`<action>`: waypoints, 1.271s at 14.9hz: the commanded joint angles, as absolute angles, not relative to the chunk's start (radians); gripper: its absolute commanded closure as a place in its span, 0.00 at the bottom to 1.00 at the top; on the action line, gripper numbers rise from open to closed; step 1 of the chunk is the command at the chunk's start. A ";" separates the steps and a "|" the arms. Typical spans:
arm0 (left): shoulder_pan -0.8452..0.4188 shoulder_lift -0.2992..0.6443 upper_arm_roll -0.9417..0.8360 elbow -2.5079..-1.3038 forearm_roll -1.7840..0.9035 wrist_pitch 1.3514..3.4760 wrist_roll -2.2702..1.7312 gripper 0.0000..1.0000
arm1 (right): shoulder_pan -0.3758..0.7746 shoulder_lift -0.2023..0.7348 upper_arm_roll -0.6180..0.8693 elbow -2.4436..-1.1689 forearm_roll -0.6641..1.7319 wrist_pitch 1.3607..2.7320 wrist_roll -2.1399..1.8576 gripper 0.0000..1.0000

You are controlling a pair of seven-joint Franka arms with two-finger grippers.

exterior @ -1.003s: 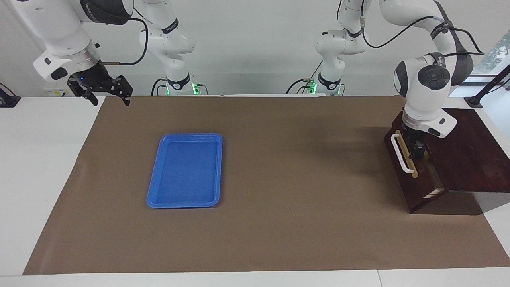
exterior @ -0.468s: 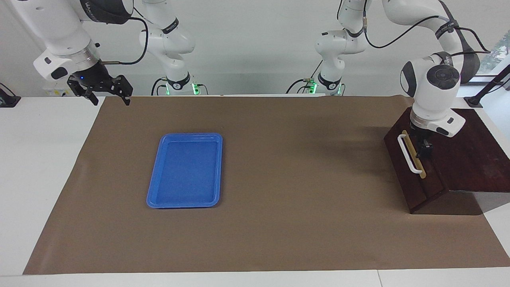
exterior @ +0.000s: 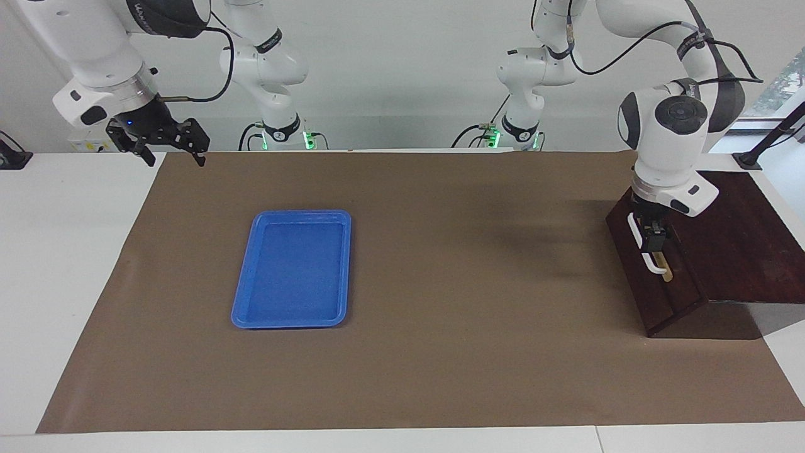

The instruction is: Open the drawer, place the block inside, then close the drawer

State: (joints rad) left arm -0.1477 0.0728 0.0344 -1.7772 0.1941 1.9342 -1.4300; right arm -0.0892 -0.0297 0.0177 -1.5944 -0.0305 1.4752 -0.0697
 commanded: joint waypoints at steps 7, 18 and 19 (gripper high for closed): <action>-0.167 0.025 0.026 -1.605 -0.060 1.623 -0.826 0.00 | -0.098 -0.043 0.029 -1.601 -0.035 1.460 -0.055 0.00; -0.144 -0.029 0.040 -1.663 -0.044 1.528 -0.141 0.00 | -0.098 -0.043 0.029 -1.601 -0.035 1.460 -0.055 0.00; -0.144 -0.029 0.040 -1.663 -0.043 1.528 -0.124 0.00 | -0.100 -0.043 0.029 -1.601 -0.034 1.460 -0.055 0.00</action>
State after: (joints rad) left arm -0.1525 -0.0017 0.0427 -1.6297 -0.0367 1.5306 -0.1819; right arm -0.0891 -0.0298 0.0177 -1.5944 -0.0305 1.4752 -0.0697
